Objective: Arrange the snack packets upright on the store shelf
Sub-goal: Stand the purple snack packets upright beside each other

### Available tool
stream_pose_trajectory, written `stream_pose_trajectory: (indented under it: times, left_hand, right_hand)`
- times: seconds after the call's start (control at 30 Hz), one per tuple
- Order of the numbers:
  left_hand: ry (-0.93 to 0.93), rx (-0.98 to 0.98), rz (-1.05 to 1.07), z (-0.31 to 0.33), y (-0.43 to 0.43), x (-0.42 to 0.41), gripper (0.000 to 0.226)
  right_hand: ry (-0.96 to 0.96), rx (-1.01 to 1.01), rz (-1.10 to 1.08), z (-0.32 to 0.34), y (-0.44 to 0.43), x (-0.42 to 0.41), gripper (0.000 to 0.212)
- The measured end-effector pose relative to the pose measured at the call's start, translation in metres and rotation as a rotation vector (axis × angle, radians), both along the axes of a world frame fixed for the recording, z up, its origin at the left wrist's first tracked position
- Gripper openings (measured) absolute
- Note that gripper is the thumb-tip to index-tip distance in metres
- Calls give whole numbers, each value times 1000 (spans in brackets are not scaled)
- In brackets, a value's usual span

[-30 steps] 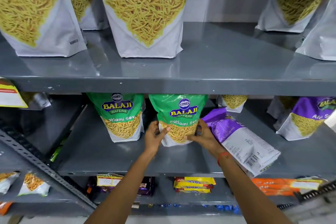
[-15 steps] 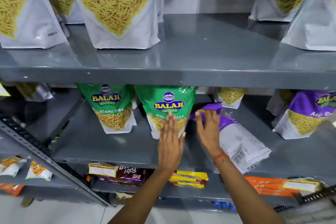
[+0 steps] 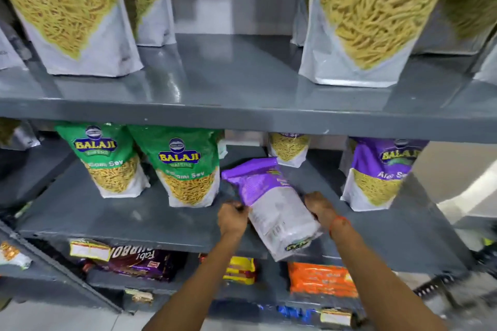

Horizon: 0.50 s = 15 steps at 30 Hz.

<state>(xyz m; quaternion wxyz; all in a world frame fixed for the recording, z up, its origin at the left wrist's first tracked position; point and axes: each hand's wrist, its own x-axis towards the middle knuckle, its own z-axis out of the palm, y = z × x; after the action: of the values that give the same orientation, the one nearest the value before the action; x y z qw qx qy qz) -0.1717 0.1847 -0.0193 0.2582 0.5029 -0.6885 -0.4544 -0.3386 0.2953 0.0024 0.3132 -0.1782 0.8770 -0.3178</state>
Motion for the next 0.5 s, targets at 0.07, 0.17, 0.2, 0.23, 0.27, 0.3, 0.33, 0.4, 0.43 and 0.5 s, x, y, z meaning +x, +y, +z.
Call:
stream_pose_trajectory:
  times: [0.07, 0.17, 0.2, 0.23, 0.27, 0.3, 0.33, 0.4, 0.43, 0.5]
  left_hand:
    - [67, 24, 23, -1, -3, -1, 12]
    - [212, 41, -78, -4, -4, 2, 11]
    - [263, 35, -119, -1, -4, 2, 13]
    - [309, 19, -144, 3, -3, 0, 17]
    - [338, -6, -155, 11, -4, -3, 20]
    - [355, -32, -163, 18, -6, -9, 20]
    - [363, -56, -167, 24, -8, -16, 17]
    - [373, -88, -174, 32, -15, -30, 10]
    - [379, -93, -174, 33, -20, -36, 10]
    - [380, -89, -169, 33, -25, -46, 12]
  right_hand:
    - [-98, -135, -96, -9, 2, -7, 24]
    - [-270, -487, -277, -21, 7, -12, 22]
    - [-245, -591, -335, -20, 8, -14, 29]
    - [-193, -676, -364, -19, 9, -16, 33]
    - [-134, -738, -362, -14, 10, -16, 33]
    - [-77, -791, -352, -9, 9, -17, 31]
    - [-27, -831, -341, -3, 8, -18, 26]
    - [51, -875, -342, 2, 6, -21, 16]
    - [83, -886, -342, 1, 6, -23, 13]
    - [132, -875, -318, -6, 8, -25, 13]
